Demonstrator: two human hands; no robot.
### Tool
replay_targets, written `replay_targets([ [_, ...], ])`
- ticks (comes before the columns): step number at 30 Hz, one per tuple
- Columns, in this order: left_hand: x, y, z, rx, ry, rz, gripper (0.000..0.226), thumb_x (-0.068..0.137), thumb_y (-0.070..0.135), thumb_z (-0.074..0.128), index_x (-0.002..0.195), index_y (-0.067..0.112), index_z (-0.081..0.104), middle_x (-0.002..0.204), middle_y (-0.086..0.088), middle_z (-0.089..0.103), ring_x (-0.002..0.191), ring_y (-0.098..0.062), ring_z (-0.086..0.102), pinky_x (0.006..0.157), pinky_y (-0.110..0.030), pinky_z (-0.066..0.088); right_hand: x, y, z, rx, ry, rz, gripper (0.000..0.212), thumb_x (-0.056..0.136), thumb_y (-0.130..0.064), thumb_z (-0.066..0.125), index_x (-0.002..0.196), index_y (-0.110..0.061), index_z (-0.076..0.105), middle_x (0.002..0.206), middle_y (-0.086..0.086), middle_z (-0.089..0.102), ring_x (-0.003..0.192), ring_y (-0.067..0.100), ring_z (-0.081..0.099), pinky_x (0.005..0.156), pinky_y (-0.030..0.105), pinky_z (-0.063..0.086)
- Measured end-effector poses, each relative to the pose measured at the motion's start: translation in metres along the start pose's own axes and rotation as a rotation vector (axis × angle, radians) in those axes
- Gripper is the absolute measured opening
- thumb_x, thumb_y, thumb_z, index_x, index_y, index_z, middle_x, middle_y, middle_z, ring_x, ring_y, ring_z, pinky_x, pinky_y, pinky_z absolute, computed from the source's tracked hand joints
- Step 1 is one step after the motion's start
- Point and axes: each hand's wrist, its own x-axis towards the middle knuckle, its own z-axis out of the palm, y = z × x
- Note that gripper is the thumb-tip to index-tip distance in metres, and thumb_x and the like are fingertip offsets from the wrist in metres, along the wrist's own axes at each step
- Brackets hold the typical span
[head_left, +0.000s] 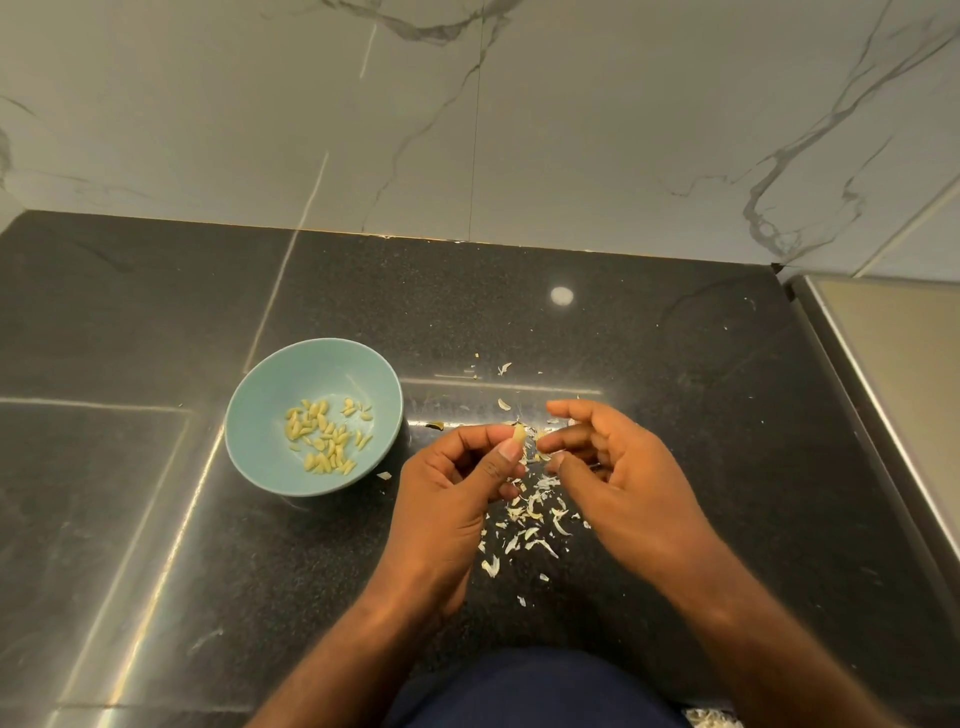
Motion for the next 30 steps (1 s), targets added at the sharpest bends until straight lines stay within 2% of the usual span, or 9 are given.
replay_targets([
  [4,-0.003,0.001,0.002,0.133,-0.017,0.085,0.015,0.084,0.016,0.071,0.098,0.012,0.076,0.093,-0.005,0.076,0.085,-0.015,0.07,0.075,-0.027,0.055,-0.006,-0.009,0.007,0.299,0.025,-0.035,0.014,0.089,-0.014,0.07,0.102,-0.02,0.072,0.087,0.0,0.076,0.081,0.014,0.073,0.071,0.026,0.058],
  [7,-0.005,0.002,0.002,0.303,-0.042,0.188,0.015,0.089,0.011,0.068,0.102,0.014,0.076,0.091,0.002,0.077,0.087,-0.009,0.072,0.076,-0.021,0.055,-0.006,-0.007,0.01,0.311,0.044,-0.042,0.011,0.087,-0.014,0.071,0.096,-0.02,0.074,0.085,-0.001,0.075,0.08,0.013,0.072,0.071,0.023,0.056],
  [10,-0.004,0.004,0.0,0.397,-0.052,0.211,0.015,0.09,0.014,0.069,0.102,0.017,0.077,0.09,0.005,0.077,0.087,-0.009,0.072,0.078,-0.023,0.056,-0.007,-0.004,0.008,0.247,0.037,-0.061,0.011,0.09,-0.013,0.069,0.097,-0.022,0.073,0.086,-0.003,0.074,0.082,0.012,0.071,0.073,0.024,0.057],
  [13,-0.003,0.006,-0.002,0.41,-0.036,0.191,0.01,0.089,0.017,0.071,0.096,0.017,0.078,0.084,0.002,0.076,0.081,-0.016,0.072,0.075,-0.028,0.059,-0.007,-0.001,0.008,0.12,0.008,-0.125,0.014,0.093,-0.013,0.066,0.097,-0.024,0.072,0.086,-0.009,0.073,0.083,0.011,0.07,0.074,0.025,0.057],
  [16,-0.003,0.007,-0.004,0.428,-0.037,0.181,0.007,0.088,0.017,0.071,0.091,0.019,0.077,0.08,0.002,0.076,0.075,-0.017,0.071,0.07,-0.025,0.059,-0.008,-0.001,0.007,0.071,-0.015,-0.149,0.013,0.093,-0.015,0.066,0.1,-0.024,0.073,0.087,-0.011,0.072,0.084,0.011,0.069,0.074,0.026,0.058],
  [20,-0.004,0.008,-0.002,0.421,-0.025,0.165,0.006,0.087,0.016,0.072,0.087,0.02,0.077,0.077,0.002,0.076,0.074,-0.015,0.072,0.071,-0.025,0.059,-0.009,-0.003,0.008,0.136,-0.006,-0.121,0.012,0.092,-0.012,0.068,0.098,-0.02,0.075,0.083,-0.009,0.073,0.078,0.01,0.07,0.072,0.028,0.059],
  [23,-0.005,0.007,-0.002,0.395,-0.019,0.157,0.006,0.087,0.016,0.072,0.087,0.02,0.077,0.079,0.002,0.076,0.077,-0.014,0.072,0.073,-0.025,0.059,-0.011,-0.004,0.011,0.189,-0.001,-0.107,0.012,0.091,-0.01,0.069,0.096,-0.02,0.074,0.08,-0.008,0.074,0.074,0.011,0.07,0.069,0.024,0.058],
  [30,-0.006,0.009,0.0,0.352,-0.04,0.153,0.009,0.088,0.012,0.071,0.088,0.018,0.077,0.079,0.0,0.076,0.076,-0.014,0.072,0.071,-0.022,0.056,-0.014,-0.003,0.012,0.272,0.05,-0.107,0.011,0.089,-0.01,0.07,0.097,-0.016,0.075,0.085,-0.004,0.075,0.08,0.015,0.072,0.071,0.025,0.059],
])
